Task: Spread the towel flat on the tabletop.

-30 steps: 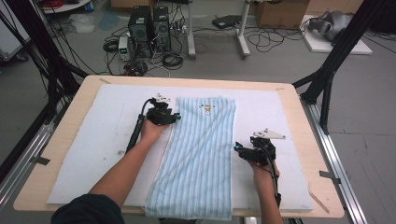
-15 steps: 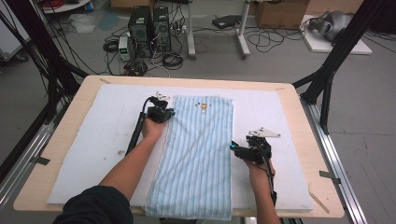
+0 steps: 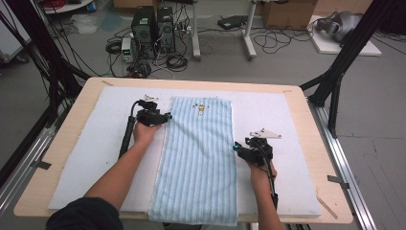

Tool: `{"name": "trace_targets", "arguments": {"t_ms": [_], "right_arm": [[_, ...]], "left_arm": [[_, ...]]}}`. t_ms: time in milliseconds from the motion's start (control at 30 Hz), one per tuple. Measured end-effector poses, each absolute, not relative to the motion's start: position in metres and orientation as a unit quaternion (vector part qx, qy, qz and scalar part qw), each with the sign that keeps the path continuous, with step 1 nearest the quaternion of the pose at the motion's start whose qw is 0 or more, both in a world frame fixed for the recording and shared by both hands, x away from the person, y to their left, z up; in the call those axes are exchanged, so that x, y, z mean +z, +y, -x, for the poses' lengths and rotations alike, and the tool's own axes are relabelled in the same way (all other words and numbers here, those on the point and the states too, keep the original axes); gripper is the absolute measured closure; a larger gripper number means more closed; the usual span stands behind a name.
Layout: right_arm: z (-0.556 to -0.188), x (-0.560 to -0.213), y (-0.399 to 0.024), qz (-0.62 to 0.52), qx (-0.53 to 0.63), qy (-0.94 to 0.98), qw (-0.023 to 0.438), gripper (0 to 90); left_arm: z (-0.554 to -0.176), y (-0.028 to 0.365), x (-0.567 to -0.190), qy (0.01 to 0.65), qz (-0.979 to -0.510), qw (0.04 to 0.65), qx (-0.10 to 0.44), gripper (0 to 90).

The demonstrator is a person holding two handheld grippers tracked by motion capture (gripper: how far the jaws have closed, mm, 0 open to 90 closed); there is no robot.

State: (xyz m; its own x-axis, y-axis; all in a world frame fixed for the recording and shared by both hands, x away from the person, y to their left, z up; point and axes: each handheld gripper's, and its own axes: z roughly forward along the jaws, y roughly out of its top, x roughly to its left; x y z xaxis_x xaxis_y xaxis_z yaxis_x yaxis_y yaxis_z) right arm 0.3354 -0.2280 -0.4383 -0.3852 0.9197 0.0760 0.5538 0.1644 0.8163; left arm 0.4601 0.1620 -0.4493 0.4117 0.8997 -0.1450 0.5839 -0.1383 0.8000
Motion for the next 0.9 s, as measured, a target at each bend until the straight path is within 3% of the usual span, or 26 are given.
{"name": "trace_targets", "arguments": {"t_ms": [67,300,367,433,500,567,633,733,900], "right_arm": [[-0.34,-0.437,-0.229,-0.505,0.414,0.717,0.243,64.4],[-0.387,-0.446,-0.207,-0.514,0.346,0.756,0.212,60.2],[-0.392,-0.448,-0.208,-0.525,0.349,0.747,0.21,67.6],[-0.396,-0.447,-0.207,-0.518,0.346,0.752,0.215,83.6],[-0.397,-0.446,-0.202,-0.511,0.332,0.758,0.233,87.9],[-0.397,-0.447,-0.199,-0.518,0.321,0.751,0.256,82.2],[-0.395,-0.446,-0.202,-0.538,0.33,0.734,0.248,64.5],[-0.38,-0.436,-0.206,-0.513,0.339,0.739,0.276,60.6],[-0.342,-0.43,-0.215,-0.488,0.353,0.758,0.253,55.4]], "left_arm": [[-0.449,0.169,-0.448,0.499,-0.733,0.419,0.194,43.7],[-0.422,0.19,-0.432,0.481,-0.735,0.435,0.198,42.1],[-0.414,0.191,-0.43,0.48,-0.731,0.444,0.195,43.3],[-0.406,0.192,-0.43,0.478,-0.731,0.446,0.196,43.6],[-0.399,0.192,-0.431,0.478,-0.73,0.45,0.191,44.1],[-0.392,0.191,-0.431,0.473,-0.736,0.448,0.185,44.8],[-0.384,0.189,-0.432,0.467,-0.736,0.453,0.184,45.6],[-0.374,0.184,-0.435,0.451,-0.752,0.449,0.17,50.5],[-0.362,0.169,-0.445,0.434,-0.776,0.437,0.138,61.6]]}}
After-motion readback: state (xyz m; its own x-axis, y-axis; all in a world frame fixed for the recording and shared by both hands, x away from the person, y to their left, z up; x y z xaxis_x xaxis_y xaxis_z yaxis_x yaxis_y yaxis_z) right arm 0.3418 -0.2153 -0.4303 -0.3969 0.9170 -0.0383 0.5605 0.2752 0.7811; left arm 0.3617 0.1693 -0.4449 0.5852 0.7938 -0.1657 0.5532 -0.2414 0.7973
